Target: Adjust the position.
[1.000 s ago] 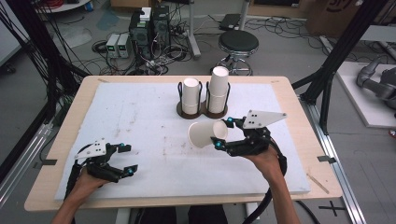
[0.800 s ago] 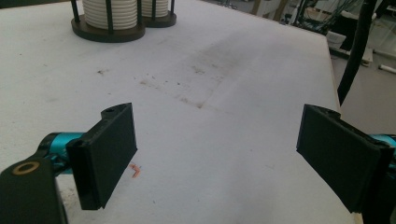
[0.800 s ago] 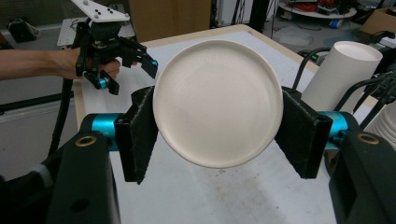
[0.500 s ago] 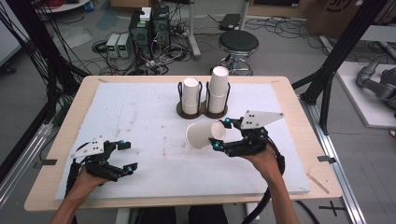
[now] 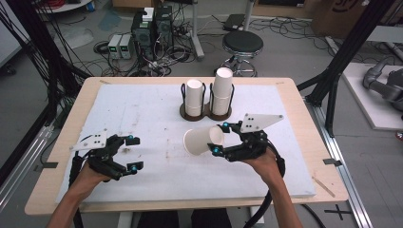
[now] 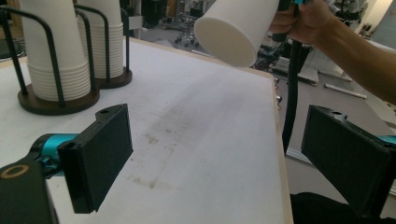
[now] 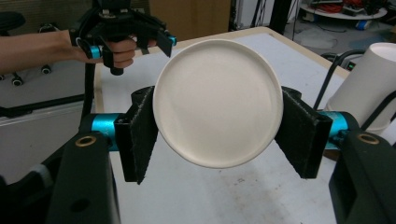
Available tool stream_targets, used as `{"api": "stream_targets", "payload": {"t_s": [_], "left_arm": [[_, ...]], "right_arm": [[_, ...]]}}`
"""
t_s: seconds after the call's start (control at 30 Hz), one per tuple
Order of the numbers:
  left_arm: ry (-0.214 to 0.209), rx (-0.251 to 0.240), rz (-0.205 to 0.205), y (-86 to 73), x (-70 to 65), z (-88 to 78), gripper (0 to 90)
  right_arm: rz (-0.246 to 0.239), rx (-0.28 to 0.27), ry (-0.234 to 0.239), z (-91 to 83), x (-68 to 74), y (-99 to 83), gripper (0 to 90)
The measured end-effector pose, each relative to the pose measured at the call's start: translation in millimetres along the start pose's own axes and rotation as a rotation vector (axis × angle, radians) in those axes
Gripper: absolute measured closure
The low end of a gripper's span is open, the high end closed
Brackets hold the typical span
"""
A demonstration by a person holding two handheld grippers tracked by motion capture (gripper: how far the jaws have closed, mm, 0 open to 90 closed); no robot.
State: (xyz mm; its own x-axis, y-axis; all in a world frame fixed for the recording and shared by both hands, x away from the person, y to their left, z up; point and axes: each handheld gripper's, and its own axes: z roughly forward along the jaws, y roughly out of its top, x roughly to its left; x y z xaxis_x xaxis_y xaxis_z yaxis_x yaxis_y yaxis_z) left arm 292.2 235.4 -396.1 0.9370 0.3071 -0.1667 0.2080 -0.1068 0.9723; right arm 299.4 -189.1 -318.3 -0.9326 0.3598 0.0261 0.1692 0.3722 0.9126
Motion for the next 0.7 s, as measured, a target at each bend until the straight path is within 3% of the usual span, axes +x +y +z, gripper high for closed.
{"api": "stream_targets", "payload": {"t_s": [0.23, 0.5, 0.7], "left_arm": [[-0.014, 0.033, 0.005, 12.6, -3.0, 16.2, 7.3], [-0.073, 0.114, 0.043, 25.7, -8.6, 34.2, 7.3], [-0.104, 0.136, 0.056, 38.0, -10.3, 45.3, 7.3]], "right_arm": [[-0.015, 0.006, 0.033, 10.5, 5.1, 1.6, 35.7], [-0.025, 0.014, 0.072, 18.9, 11.2, 3.2, 35.7], [-0.033, 0.017, 0.087, 25.5, 13.5, 5.2, 35.8]]}}
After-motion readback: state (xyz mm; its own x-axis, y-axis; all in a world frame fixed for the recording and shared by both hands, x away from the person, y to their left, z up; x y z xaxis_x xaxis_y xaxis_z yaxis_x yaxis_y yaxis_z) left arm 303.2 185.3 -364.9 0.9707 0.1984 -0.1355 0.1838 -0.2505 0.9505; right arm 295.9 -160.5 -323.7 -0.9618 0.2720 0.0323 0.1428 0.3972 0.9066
